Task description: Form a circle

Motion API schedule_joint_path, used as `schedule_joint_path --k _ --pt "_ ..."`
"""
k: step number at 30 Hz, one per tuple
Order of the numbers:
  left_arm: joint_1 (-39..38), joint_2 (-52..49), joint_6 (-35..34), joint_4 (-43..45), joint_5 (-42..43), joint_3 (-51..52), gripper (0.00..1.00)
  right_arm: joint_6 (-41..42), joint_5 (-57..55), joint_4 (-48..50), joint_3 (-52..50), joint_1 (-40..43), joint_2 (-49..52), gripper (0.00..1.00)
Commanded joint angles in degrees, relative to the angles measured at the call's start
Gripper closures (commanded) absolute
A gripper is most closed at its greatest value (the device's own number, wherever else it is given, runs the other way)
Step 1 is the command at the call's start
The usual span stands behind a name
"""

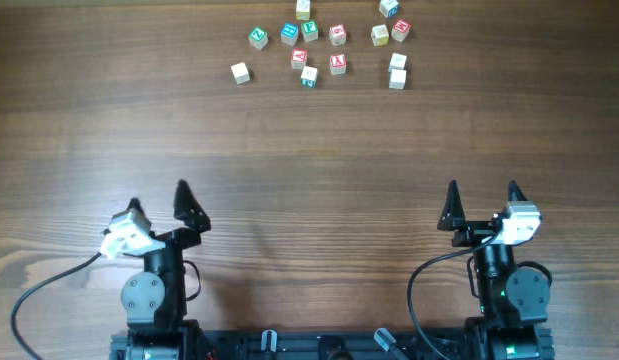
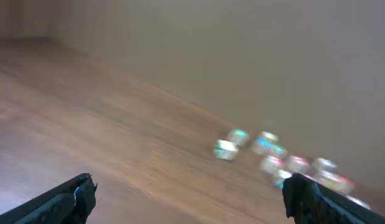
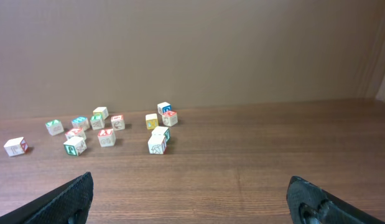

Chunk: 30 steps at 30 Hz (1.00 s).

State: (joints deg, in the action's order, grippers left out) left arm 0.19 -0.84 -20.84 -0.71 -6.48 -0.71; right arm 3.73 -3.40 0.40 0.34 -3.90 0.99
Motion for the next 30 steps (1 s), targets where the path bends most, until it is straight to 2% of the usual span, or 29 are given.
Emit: schedule_joint_path --k 1,4,6,10,14,20,26,30 --pt "0.31 0.46 -1.51 2.29 20.37 -0.57 0.0 -0.7 0.9 0.15 -0.04 0.26 -0.72 0.0" --pt "0.31 0.46 -2.32 2.47 22.08 -5.62 0.0 -0.7 0.9 0.15 -0.04 0.26 -0.72 0.0" --pt "0.31 0.13 -1.99 2.91 19.85 -10.62 0.0 -0.7 0.9 0.15 -0.04 0.26 -0.72 0.0" --pt "0.31 -6.45 0.92 2.84 17.79 -22.77 0.0 -0.7 0.9 0.15 -0.04 0.26 -0.72 0.0" --pt "0.31 -22.25 1.09 2.84 19.65 -37.86 0.0 -0.7 0.9 0.15 -0.04 0.26 -0.72 0.0" --pt "0.22 -48.68 0.9 1.51 28.79 -60.81 0.0 -0.7 0.9 0.15 -0.04 0.26 -0.72 0.0" --pt "-3.26 -76.32 1.16 -12.68 29.46 -87.52 0.0 -0.7 0.9 0.15 -0.04 0.26 -0.72 0.0" --pt "-5.01 -91.52 1.16 -12.11 29.38 -96.06 0.0 -0.7 0.9 0.15 -0.04 0.26 -0.72 0.0"
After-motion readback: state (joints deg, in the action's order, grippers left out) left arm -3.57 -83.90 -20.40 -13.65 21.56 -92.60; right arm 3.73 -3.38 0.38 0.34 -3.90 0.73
